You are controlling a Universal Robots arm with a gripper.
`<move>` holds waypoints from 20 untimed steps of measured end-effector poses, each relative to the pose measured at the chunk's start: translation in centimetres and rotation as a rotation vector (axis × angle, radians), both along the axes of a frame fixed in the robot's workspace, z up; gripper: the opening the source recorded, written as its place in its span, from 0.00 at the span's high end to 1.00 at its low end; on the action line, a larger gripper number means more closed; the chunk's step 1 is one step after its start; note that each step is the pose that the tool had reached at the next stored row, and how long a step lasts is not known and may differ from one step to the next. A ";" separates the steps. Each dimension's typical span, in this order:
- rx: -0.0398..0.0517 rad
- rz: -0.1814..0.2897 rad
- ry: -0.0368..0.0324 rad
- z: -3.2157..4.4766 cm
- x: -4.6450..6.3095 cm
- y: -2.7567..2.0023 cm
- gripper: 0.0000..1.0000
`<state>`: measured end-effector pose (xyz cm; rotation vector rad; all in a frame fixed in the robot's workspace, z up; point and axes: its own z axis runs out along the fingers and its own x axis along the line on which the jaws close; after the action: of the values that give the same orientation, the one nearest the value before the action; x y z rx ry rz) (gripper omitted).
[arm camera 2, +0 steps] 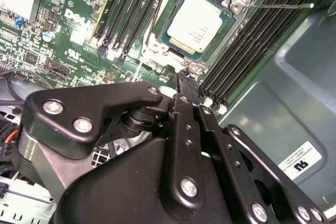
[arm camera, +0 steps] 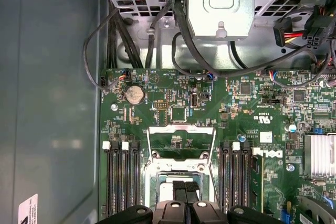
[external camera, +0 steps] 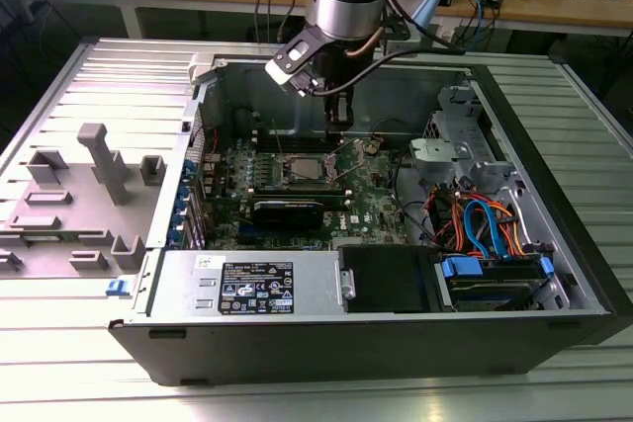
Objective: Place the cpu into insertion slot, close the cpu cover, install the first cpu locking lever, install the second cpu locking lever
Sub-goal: 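Close the cpu cover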
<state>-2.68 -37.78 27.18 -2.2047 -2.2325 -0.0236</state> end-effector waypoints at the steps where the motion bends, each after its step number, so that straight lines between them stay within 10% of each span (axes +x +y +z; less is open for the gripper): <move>1: 0.0000 0.000 0.0000 0.00 0.0 0.00 0.89; 20: 0.0000 0.000 0.0000 0.00 0.6 0.00 0.89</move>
<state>-2.08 -37.78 27.18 -2.2047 -2.2324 -0.0235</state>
